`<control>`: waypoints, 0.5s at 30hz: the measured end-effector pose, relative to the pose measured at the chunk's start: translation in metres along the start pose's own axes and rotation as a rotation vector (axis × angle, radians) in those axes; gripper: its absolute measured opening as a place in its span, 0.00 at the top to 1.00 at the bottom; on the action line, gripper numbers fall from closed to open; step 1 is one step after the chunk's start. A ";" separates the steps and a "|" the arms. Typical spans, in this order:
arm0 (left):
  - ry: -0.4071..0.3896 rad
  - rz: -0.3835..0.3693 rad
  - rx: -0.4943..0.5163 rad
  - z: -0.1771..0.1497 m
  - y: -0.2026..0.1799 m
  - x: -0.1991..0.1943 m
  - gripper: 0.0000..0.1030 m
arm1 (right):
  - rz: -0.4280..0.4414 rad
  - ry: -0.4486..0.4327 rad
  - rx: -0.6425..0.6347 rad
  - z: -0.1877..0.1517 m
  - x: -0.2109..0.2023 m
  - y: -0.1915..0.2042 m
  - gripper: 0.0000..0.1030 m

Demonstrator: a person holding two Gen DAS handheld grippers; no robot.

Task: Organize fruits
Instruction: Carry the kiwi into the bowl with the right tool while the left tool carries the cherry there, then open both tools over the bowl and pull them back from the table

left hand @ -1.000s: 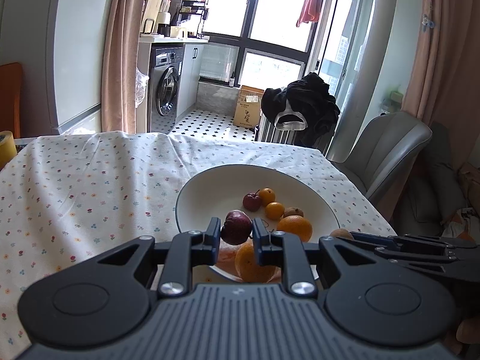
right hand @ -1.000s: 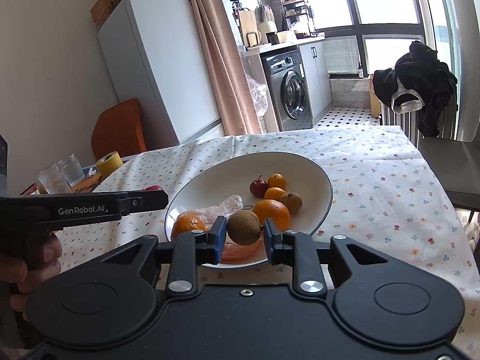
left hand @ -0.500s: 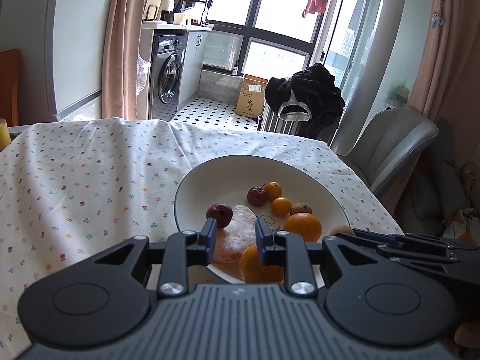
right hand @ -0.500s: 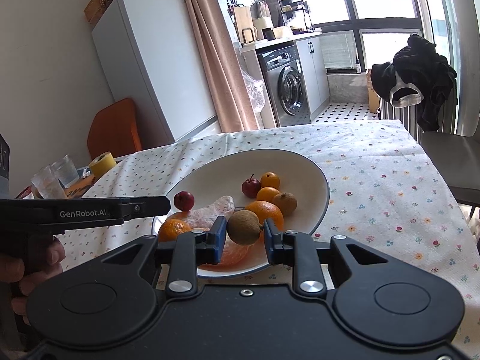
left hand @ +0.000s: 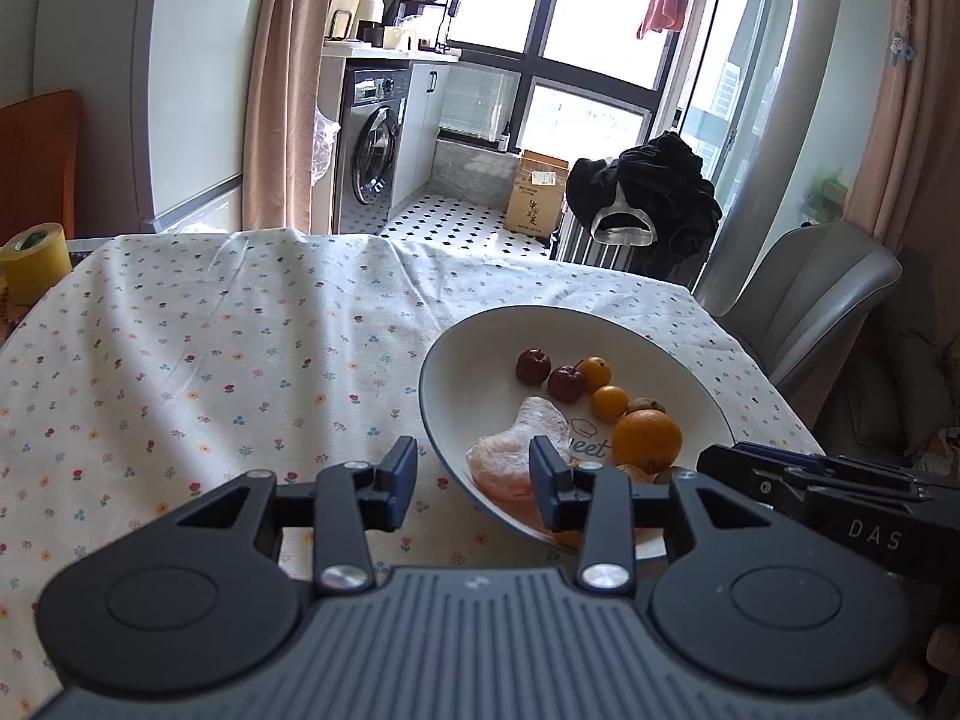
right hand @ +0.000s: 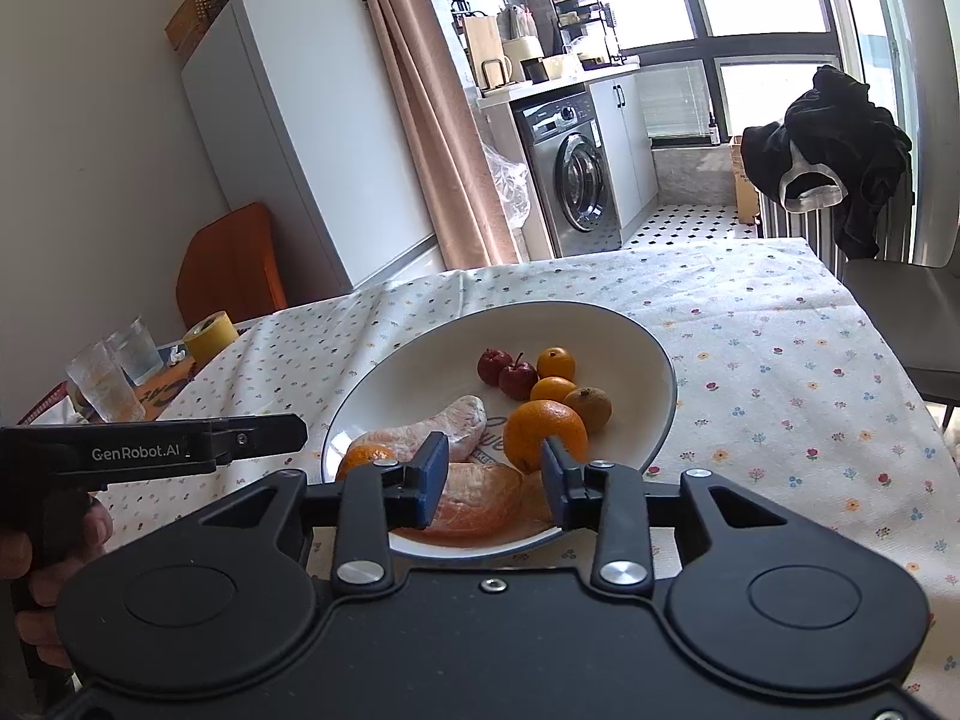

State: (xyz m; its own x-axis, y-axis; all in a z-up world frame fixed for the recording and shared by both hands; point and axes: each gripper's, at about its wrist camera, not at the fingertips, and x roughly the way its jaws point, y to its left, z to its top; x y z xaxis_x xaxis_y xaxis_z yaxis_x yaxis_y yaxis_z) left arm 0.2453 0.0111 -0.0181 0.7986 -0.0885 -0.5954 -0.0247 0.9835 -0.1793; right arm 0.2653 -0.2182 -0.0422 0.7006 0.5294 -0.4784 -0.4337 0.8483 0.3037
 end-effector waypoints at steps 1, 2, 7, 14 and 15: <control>-0.002 0.003 -0.002 -0.001 0.001 -0.002 0.57 | -0.001 -0.001 0.000 0.000 -0.001 0.001 0.64; -0.005 0.007 -0.004 -0.001 0.001 -0.004 0.53 | -0.002 -0.001 0.000 -0.001 -0.003 0.002 0.64; -0.025 0.030 -0.013 -0.003 0.003 -0.017 0.38 | -0.003 -0.009 -0.006 -0.001 -0.012 0.006 0.57; -0.046 0.062 -0.023 -0.007 0.006 -0.037 0.24 | -0.005 -0.020 -0.013 -0.004 -0.029 0.012 0.53; -0.050 0.064 -0.025 -0.008 0.006 -0.040 0.23 | -0.005 -0.023 -0.014 -0.005 -0.031 0.013 0.52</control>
State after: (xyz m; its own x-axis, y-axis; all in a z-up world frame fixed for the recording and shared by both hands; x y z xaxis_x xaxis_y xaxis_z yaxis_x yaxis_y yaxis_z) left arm 0.2081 0.0192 -0.0015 0.8238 -0.0173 -0.5666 -0.0908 0.9826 -0.1621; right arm 0.2352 -0.2235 -0.0272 0.7154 0.5252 -0.4607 -0.4380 0.8509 0.2900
